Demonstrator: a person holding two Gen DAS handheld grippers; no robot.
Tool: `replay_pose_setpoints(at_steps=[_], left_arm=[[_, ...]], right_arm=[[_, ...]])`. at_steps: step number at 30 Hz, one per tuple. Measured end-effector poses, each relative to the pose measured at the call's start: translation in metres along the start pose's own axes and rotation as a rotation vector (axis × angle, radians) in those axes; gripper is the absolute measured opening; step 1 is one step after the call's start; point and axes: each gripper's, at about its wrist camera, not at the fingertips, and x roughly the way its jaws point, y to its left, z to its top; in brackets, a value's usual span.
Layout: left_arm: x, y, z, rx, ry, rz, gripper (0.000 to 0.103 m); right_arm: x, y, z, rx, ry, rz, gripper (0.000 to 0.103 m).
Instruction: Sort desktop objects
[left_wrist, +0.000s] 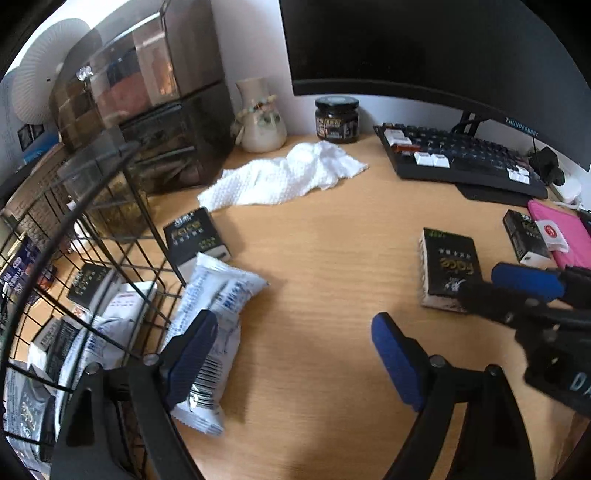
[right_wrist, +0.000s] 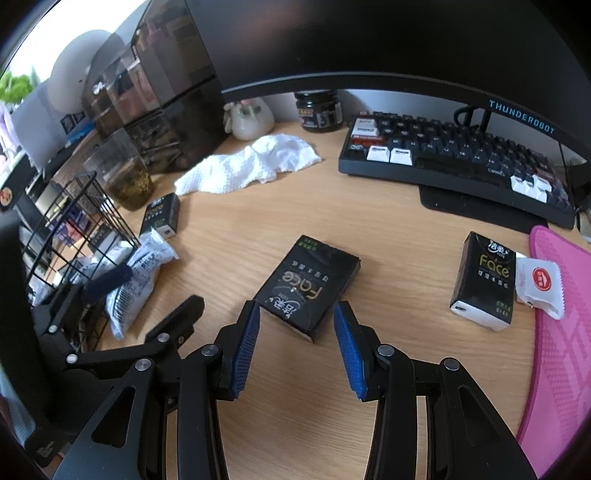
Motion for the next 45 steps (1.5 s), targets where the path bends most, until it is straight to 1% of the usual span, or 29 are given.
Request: replay_pose_setpoints(at_steps=[6, 7, 8, 9, 12, 15, 16, 19, 23, 25, 26, 27, 30, 32, 35, 38, 40, 41, 42, 44, 45], left_arm=[[0.006, -0.001, 0.002, 0.008, 0.012, 0.014, 0.088], [0.012, 0.001, 0.002, -0.006, 0.059, -0.039, 0.088], [0.019, 0.004, 0.001, -0.044, 0.112, -0.126, 0.095], [0.019, 0.007, 0.002, -0.072, 0.094, -0.164, 0.096], [0.018, 0.005, 0.001, -0.068, 0.104, -0.151, 0.096], [0.014, -0.002, -0.003, -0.060, 0.097, -0.112, 0.096], [0.010, -0.007, -0.004, -0.047, 0.094, -0.115, 0.096], [-0.013, -0.020, -0.016, -0.005, 0.067, -0.161, 0.096], [-0.034, -0.018, -0.046, -0.056, 0.090, -0.198, 0.096], [-0.039, -0.007, -0.057, -0.120, 0.099, -0.173, 0.096], [-0.042, 0.001, -0.064, -0.181, 0.108, -0.157, 0.096], [-0.047, 0.007, -0.069, -0.226, 0.097, -0.143, 0.096], [-0.060, 0.025, -0.086, -0.382, 0.084, -0.091, 0.096], [-0.063, 0.032, -0.090, -0.456, 0.073, -0.047, 0.096], [-0.065, 0.041, -0.092, -0.588, 0.058, 0.011, 0.096], [-0.067, 0.045, -0.092, -0.705, 0.042, 0.065, 0.096], [-0.066, 0.042, -0.092, -0.748, 0.035, 0.093, 0.096], [-0.066, 0.041, -0.093, -0.765, 0.034, 0.120, 0.096], [-0.065, 0.040, -0.093, -0.776, 0.036, 0.145, 0.096], [-0.064, 0.039, -0.093, -0.790, 0.041, 0.161, 0.096], [-0.062, 0.041, -0.092, -0.802, 0.043, 0.164, 0.096]], right_arm=[[0.000, 0.005, 0.007, -0.016, -0.004, -0.009, 0.043], [0.000, 0.006, 0.011, -0.017, -0.009, -0.007, 0.043], [0.001, 0.007, 0.013, -0.019, -0.010, -0.004, 0.043], [0.004, 0.010, 0.017, -0.025, -0.006, -0.002, 0.043], [0.005, 0.012, 0.028, -0.033, -0.013, 0.003, 0.043], [0.000, 0.009, 0.030, -0.019, -0.031, 0.012, 0.045], [0.001, 0.007, 0.029, -0.017, -0.024, 0.009, 0.046], [0.007, 0.009, 0.035, -0.050, 0.010, 0.015, 0.047], [0.012, 0.031, 0.051, -0.153, 0.023, 0.017, 0.047], [0.022, 0.048, 0.054, -0.217, 0.060, 0.036, 0.047], [0.029, 0.058, 0.053, -0.247, 0.080, 0.047, 0.047], [0.037, 0.072, 0.052, -0.294, 0.111, 0.060, 0.047], [0.050, 0.100, 0.044, -0.414, 0.149, 0.086, 0.047], [0.052, 0.118, 0.036, -0.491, 0.170, 0.114, 0.047], [0.048, 0.133, 0.027, -0.579, 0.186, 0.173, 0.047], [0.044, 0.145, 0.022, -0.727, 0.197, 0.219, 0.047], [0.043, 0.154, 0.020, -0.840, 0.209, 0.313, 0.047], [0.045, 0.158, 0.020, -0.880, 0.215, 0.342, 0.048], [0.049, 0.162, 0.020, -0.918, 0.228, 0.345, 0.048], [0.054, 0.168, 0.022, -0.956, 0.225, 0.319, 0.048], [0.056, 0.170, 0.025, -0.961, 0.220, 0.319, 0.048]])
